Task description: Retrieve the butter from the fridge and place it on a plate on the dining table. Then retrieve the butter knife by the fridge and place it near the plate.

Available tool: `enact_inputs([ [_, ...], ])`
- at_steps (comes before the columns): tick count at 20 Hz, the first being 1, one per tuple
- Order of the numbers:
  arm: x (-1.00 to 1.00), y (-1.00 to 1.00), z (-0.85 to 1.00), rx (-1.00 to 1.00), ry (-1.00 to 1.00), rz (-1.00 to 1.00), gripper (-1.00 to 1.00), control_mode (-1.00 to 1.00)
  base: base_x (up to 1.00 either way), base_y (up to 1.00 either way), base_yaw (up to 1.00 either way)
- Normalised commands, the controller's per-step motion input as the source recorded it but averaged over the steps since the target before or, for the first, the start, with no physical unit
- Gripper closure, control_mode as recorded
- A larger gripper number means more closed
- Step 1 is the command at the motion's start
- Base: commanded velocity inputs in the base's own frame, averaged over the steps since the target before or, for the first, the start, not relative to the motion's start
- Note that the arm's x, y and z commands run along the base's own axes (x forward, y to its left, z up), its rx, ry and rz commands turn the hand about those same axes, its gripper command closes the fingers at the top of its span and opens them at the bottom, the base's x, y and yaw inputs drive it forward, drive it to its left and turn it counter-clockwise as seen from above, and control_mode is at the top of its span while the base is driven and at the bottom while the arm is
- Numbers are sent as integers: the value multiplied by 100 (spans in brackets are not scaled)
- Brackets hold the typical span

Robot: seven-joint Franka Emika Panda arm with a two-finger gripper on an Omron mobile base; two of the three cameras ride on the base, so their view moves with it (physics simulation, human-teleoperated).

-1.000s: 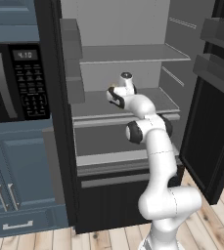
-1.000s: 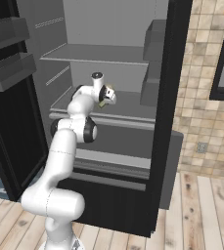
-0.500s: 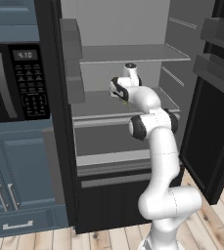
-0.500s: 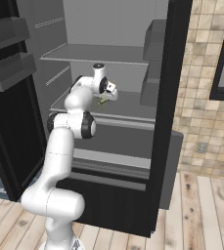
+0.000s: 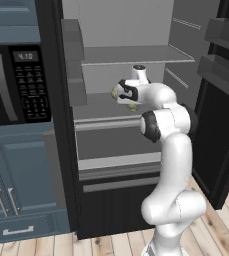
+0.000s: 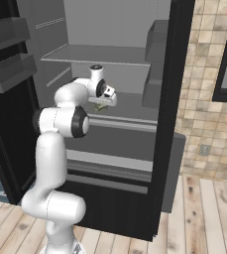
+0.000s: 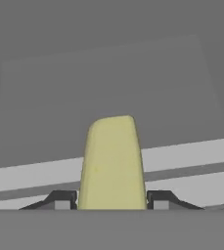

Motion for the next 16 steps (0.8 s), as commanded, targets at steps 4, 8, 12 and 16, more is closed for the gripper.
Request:
enact_inputs([
  [4, -100, 0, 5, 0, -24, 7, 100, -100, 0, 0, 0],
  [8, -81, 0, -15, -4, -34, 8, 100, -100, 0, 0, 0],
  [12, -98, 0, 12, 0, -36, 8, 100, -100, 0, 0, 0],
  [16, -100, 0, 67, -1, -8, 2, 100, -100, 0, 0, 0],
])
